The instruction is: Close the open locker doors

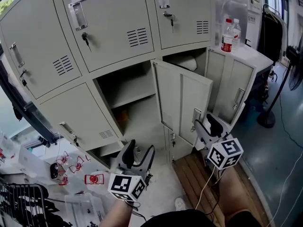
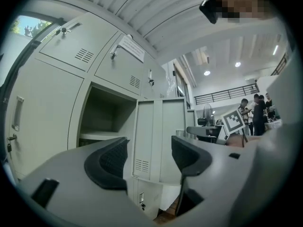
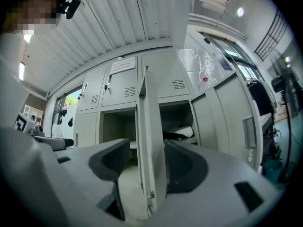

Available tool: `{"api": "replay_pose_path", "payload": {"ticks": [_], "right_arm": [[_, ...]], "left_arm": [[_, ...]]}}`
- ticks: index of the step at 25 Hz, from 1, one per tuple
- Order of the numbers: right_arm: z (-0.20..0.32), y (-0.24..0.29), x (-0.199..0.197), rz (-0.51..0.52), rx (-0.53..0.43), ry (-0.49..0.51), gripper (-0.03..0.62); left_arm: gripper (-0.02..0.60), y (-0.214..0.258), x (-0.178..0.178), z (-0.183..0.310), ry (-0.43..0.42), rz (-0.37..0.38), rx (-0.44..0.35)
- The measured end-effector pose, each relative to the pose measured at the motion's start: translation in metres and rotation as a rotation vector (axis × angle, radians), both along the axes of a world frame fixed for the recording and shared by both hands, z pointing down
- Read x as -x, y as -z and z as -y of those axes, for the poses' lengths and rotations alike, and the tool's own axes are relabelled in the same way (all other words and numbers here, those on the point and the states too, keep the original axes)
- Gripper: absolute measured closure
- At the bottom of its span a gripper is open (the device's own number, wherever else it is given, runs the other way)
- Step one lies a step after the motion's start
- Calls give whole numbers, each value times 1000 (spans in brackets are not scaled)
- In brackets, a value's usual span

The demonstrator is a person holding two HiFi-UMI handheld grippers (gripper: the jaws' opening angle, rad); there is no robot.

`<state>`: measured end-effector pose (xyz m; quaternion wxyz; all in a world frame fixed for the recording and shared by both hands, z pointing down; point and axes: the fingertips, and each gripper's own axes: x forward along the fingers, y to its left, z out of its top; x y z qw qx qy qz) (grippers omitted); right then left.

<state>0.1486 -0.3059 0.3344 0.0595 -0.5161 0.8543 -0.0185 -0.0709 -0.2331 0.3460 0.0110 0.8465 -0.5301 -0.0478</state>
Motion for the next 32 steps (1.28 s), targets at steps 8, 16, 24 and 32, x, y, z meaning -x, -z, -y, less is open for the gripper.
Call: {"api": "replay_pose_path", "payload": {"ticks": [8,16,24,32], "right_arm": [[21,0,3,14,1,35,388],[27,-1,-2,6,-18,7,483],[20,-1,7,-22,-25,18,490],[7,-1,24,-36,-25,37,493]], "left_arm": [[298,-1,1,12,32,1,-3],[298,-4,-2,18,33,12,4],[298,-1,-4,14,28,17,0],[298,0,-4,5,25,20,1]]}}
